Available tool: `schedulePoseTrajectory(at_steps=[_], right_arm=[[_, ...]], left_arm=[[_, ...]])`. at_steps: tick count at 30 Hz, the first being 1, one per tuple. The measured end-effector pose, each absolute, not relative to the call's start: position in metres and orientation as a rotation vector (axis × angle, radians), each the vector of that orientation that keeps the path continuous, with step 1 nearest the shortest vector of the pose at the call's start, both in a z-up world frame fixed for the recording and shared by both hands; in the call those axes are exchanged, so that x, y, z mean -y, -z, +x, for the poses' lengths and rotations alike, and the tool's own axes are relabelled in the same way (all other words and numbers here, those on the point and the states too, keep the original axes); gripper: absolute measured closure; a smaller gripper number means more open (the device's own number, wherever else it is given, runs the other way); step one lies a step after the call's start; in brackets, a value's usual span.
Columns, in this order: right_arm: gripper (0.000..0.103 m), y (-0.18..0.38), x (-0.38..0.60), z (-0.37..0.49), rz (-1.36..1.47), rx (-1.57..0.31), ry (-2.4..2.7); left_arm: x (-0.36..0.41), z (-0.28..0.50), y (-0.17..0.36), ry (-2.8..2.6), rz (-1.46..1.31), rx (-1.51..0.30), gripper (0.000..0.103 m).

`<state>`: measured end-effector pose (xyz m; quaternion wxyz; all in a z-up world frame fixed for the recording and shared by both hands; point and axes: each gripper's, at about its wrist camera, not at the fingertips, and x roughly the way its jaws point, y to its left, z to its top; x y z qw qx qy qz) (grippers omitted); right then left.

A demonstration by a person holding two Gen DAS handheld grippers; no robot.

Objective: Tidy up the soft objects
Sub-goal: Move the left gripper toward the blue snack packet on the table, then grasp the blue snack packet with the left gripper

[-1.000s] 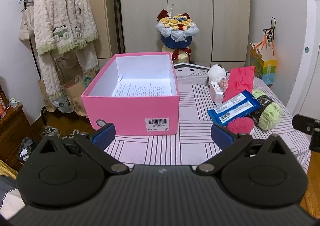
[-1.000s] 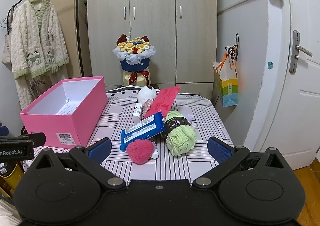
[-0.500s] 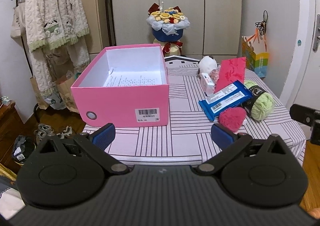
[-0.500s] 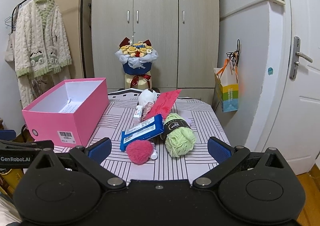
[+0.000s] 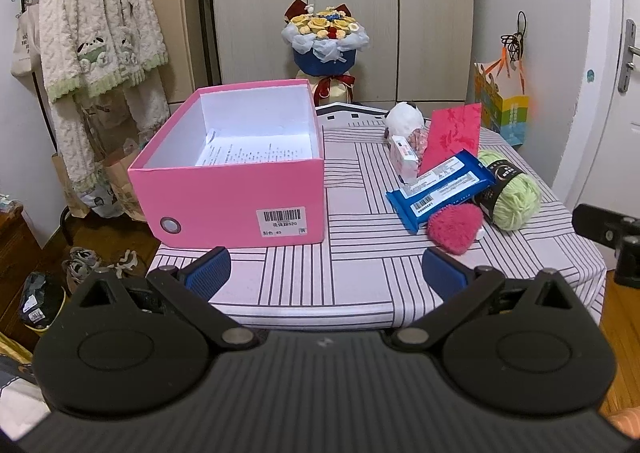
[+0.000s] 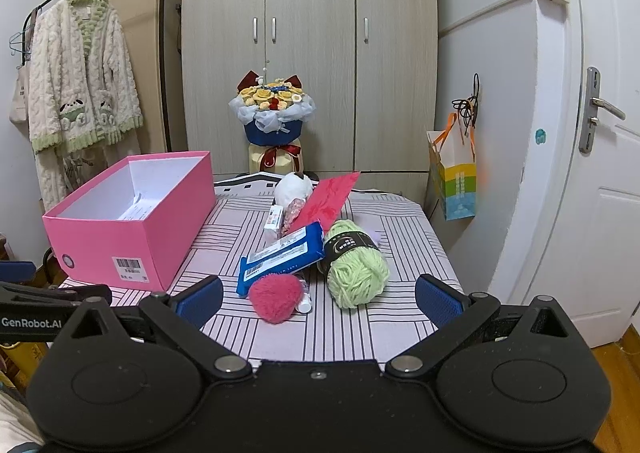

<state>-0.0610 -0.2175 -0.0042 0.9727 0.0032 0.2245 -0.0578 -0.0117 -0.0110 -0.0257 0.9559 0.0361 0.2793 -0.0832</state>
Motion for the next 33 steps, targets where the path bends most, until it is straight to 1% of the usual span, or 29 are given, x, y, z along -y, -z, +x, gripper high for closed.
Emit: schedulePoseTrajectory(at_steps=[18, 24, 29, 33], right_arm=[[0.0, 0.006, 0.215, -0.058, -0.006, -0.452, 0.087], [0.0, 0.0, 0.224, -0.051, -0.05, -0.4, 0.048], [0.0, -0.001, 0.246, -0.04, -0.024, -0.324, -0.047], [0.0, 0.0, 0.256, -0.006, -0.038, -0.376, -0.098]], left_arm=[[0.01, -0.01, 0.026, 0.169, 0.063, -0.572, 0.0], [0.006, -0.005, 0.009, 0.208, -0.006, -0.502, 0.0], [0.013, 0.012, 0.001, 0.267, -0.038, -0.472, 0.0], [0.03, 0.039, 0.002, 0.315, -0.066, -0.485, 0.0]])
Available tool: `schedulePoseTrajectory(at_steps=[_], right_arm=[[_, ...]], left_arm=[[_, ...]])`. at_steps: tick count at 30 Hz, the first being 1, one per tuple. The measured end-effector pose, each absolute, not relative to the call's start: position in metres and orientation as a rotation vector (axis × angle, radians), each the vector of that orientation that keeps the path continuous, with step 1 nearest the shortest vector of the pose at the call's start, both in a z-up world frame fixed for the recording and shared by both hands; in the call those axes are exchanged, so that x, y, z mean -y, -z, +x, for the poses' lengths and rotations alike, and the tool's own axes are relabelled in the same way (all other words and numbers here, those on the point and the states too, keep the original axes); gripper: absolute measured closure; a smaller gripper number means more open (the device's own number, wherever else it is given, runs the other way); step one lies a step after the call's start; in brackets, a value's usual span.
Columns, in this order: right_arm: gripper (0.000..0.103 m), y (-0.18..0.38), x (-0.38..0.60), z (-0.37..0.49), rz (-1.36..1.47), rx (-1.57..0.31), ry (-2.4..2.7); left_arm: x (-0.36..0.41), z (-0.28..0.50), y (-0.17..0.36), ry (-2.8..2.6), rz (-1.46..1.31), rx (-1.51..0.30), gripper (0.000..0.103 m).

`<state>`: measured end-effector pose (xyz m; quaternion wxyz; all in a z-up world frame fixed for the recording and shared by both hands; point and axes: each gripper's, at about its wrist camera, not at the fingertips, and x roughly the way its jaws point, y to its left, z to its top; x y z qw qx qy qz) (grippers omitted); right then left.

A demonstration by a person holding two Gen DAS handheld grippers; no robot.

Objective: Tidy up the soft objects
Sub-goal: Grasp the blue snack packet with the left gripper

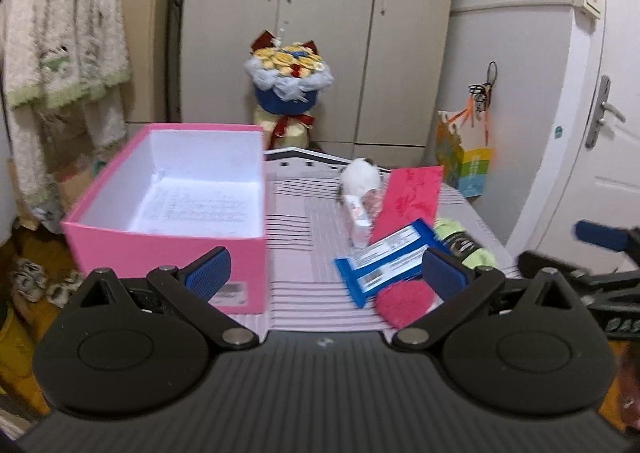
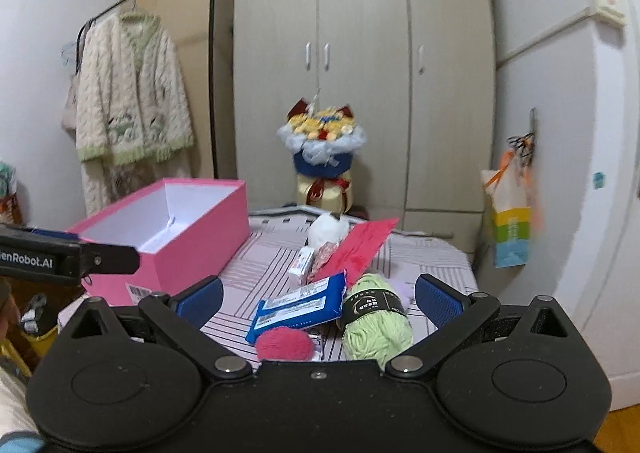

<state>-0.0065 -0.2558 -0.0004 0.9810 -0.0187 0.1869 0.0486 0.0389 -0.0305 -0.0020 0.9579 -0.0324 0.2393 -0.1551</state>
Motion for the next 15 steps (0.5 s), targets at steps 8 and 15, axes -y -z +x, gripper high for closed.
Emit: schedulePoseTrajectory(at_steps=[8, 15], right_arm=[[0.019, 0.019, 0.261, 0.066, -0.107, -0.496, -0.224], [0.04, 0.047, 0.263, 0.106, -0.119, -0.575, -0.275]], left_arm=[[0.064, 0.11, 0.021, 0.425, -0.191, -0.574, 0.008], [0.085, 0.162, 0.06, 0.457, -0.272, -0.698, 0.031]])
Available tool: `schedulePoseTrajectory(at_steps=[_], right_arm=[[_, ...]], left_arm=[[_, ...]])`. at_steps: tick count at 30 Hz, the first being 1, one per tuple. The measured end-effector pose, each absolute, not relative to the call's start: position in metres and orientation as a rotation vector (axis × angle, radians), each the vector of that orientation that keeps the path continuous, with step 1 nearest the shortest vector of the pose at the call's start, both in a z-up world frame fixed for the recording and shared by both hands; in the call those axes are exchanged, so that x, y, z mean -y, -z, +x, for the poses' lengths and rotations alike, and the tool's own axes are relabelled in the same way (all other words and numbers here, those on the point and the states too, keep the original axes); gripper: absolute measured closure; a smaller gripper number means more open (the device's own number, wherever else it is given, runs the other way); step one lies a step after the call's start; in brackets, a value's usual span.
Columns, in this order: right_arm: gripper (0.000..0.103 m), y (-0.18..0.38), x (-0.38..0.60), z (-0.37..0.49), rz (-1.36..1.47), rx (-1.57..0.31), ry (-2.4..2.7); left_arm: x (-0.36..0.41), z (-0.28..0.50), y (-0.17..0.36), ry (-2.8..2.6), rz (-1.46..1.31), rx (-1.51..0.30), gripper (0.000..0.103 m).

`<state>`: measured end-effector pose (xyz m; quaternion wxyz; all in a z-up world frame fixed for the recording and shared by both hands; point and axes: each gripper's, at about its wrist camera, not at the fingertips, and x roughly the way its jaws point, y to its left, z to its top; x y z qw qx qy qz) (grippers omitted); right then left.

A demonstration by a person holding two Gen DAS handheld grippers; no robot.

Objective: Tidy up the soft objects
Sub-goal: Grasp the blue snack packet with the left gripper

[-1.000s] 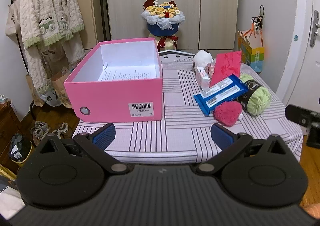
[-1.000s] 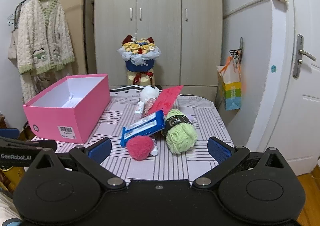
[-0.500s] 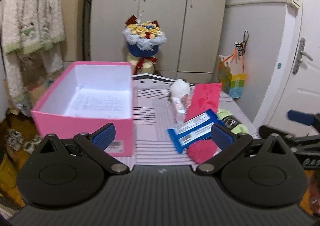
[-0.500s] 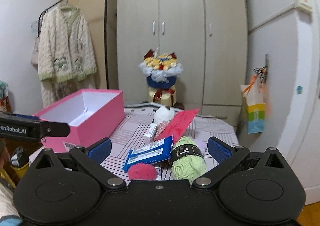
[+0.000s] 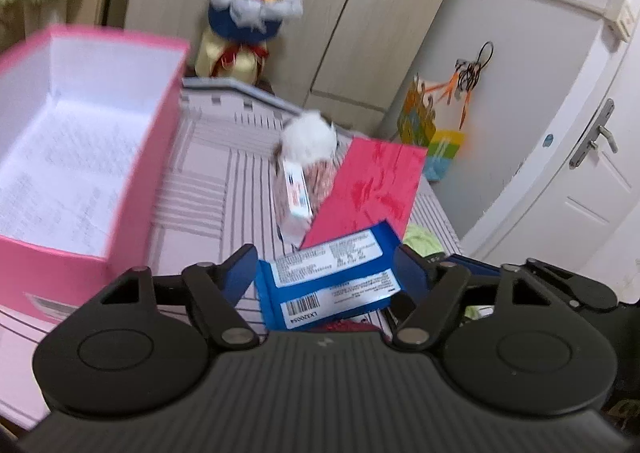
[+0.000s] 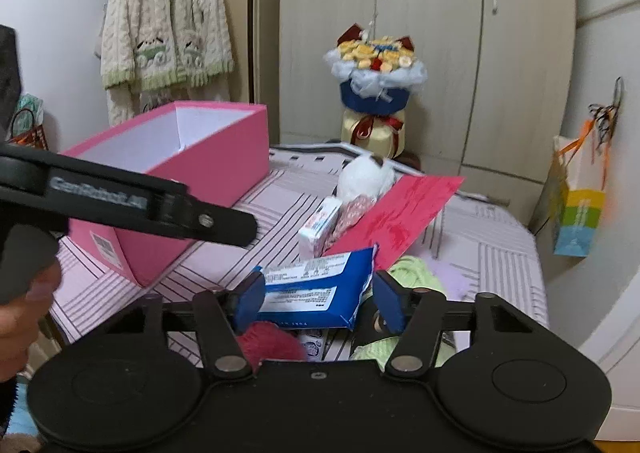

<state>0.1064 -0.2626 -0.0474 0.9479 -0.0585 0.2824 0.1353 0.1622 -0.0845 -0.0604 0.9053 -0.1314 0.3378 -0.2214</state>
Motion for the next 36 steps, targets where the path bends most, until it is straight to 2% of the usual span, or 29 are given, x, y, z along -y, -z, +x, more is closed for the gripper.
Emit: schedulePoseTrajectory(at_steps=[14, 19, 23, 27, 29, 34, 36], right_arm=[[0.04, 0.076, 0.259, 0.136, -0.102, -0.692, -0.296], [0.039, 0.083, 0.259, 0.139, -0.055, -0.694, -0.287], [0.033, 0.086, 0.256, 0.141, -0.058, -0.686, -0.28], [0.021, 0.086, 0.248, 0.142, -0.111, -0.682, -0.248], [0.02, 0.084, 0.244, 0.143, -0.143, -0.683, -0.234], [0.023, 0.084, 0.245, 0.152, -0.132, -0.703, -0.279], [0.031, 0.084, 0.243, 0.151, -0.148, -0.701, -0.279]], left_arm=[[0.087, 0.195, 0.116, 0.423, -0.44, -0.898, 0.033], [0.083, 0.195, 0.121, 0.374, -0.447, -0.887, 0.032], [0.081, 0.196, 0.123, 0.374, -0.462, -0.882, 0.033], [0.083, 0.195, 0.122, 0.372, -0.449, -0.885, 0.033], [0.082, 0.196, 0.122, 0.375, -0.446, -0.886, 0.033], [0.08, 0.198, 0.123, 0.388, -0.451, -0.9, 0.036], [0.077, 0.2, 0.123, 0.402, -0.474, -0.91, 0.039]])
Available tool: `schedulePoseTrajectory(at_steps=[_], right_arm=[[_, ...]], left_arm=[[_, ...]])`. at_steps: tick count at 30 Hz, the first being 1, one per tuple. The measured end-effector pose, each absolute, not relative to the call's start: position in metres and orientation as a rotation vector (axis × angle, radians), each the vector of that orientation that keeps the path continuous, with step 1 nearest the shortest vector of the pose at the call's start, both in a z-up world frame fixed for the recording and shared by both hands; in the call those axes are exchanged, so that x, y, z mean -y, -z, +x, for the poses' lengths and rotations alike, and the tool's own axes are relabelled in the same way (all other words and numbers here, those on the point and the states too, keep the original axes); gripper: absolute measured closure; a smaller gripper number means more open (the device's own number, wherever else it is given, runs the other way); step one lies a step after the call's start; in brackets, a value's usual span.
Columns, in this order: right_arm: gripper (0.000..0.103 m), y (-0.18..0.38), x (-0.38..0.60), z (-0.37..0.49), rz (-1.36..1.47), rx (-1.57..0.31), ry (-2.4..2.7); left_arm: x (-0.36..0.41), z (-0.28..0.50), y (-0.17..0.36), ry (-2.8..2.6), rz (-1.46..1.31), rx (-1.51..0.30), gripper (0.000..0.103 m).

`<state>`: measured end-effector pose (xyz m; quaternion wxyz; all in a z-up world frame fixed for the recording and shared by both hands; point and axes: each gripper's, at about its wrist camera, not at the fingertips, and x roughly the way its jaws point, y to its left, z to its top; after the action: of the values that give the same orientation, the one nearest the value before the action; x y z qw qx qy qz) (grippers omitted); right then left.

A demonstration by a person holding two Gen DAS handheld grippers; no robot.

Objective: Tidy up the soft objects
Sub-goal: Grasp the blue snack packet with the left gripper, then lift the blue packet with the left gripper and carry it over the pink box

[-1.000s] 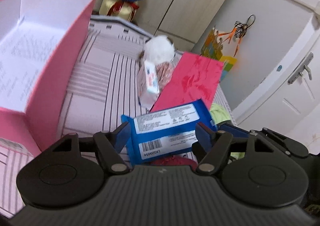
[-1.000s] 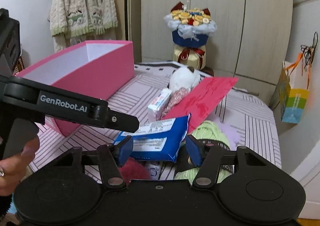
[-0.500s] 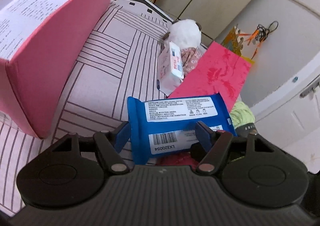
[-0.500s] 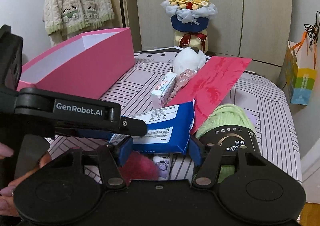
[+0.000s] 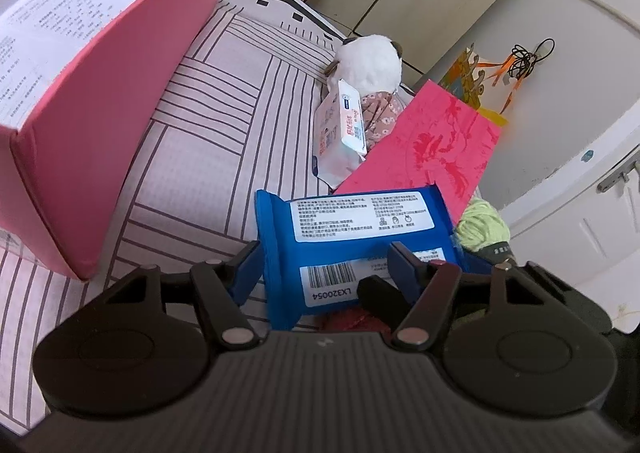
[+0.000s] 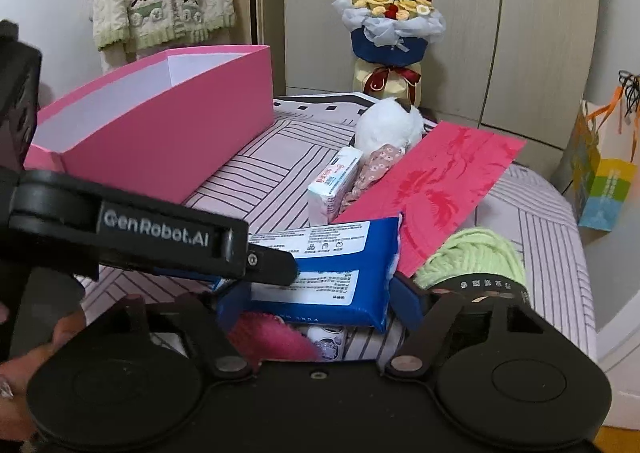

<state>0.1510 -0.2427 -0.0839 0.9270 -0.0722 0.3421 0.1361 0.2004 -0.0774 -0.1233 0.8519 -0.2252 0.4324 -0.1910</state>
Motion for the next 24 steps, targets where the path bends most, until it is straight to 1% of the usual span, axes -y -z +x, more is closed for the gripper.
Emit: schedulePoseTrajectory(at_steps=[4, 11, 18, 24], right_arm=[[0.034, 0.081, 0.235, 0.147, -0.192, -0.704, -0.25], [0.034, 0.078, 0.233, 0.138, -0.188, -0.705, -0.224], [0.034, 0.06, 0.23, 0.122, -0.152, -0.664, -0.217], [0.034, 0.045, 0.217, 0.105, -0.139, -0.674, -0.23]], left_arm=[[0.075, 0.201, 0.129, 0.471, -0.538, -0.933, 0.041], [0.083, 0.189, 0.123, 0.498, -0.511, -0.889, 0.041], [0.077, 0.174, 0.1, 0.503, -0.478, -0.842, 0.041], [0.063, 0.159, 0.079, 0.501, -0.439, -0.866, 0.041]])
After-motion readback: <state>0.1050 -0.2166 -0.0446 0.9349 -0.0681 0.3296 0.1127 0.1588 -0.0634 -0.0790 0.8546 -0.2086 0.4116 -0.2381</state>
